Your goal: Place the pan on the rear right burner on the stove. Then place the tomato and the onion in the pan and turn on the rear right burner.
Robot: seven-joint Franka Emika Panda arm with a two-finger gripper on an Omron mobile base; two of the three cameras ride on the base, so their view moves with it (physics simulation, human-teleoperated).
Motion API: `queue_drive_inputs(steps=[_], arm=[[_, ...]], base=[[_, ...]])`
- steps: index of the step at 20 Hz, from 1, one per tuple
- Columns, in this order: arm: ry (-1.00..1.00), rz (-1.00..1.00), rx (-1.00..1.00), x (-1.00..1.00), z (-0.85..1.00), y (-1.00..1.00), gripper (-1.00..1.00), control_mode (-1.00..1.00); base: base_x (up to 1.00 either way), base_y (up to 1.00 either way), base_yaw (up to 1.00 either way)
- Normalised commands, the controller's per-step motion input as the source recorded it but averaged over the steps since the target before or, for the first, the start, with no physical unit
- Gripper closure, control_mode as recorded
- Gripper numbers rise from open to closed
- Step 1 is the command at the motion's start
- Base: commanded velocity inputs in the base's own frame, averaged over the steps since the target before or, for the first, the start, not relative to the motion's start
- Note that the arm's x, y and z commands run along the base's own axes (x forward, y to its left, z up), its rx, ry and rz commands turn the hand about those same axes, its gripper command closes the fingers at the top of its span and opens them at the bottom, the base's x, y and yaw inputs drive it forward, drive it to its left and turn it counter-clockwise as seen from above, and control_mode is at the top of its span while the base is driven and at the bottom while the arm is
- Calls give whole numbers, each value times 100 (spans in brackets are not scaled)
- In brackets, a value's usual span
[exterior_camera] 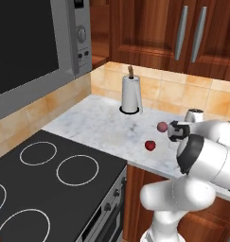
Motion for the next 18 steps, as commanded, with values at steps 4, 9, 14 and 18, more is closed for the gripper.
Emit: queue_drive_inputs(steps=[4,9,14,18], arm=[[-4,0,0,-10,60,10,100,-100],[-2,0,0,-9,50,19,100,-100],[-1,0,-1,-23,37,53,100,-100],[-1,0,-4,-22,24,80,100,-100]], base=[[0,0,0],[0,0,0],[0,0,0],[0,0,0]])
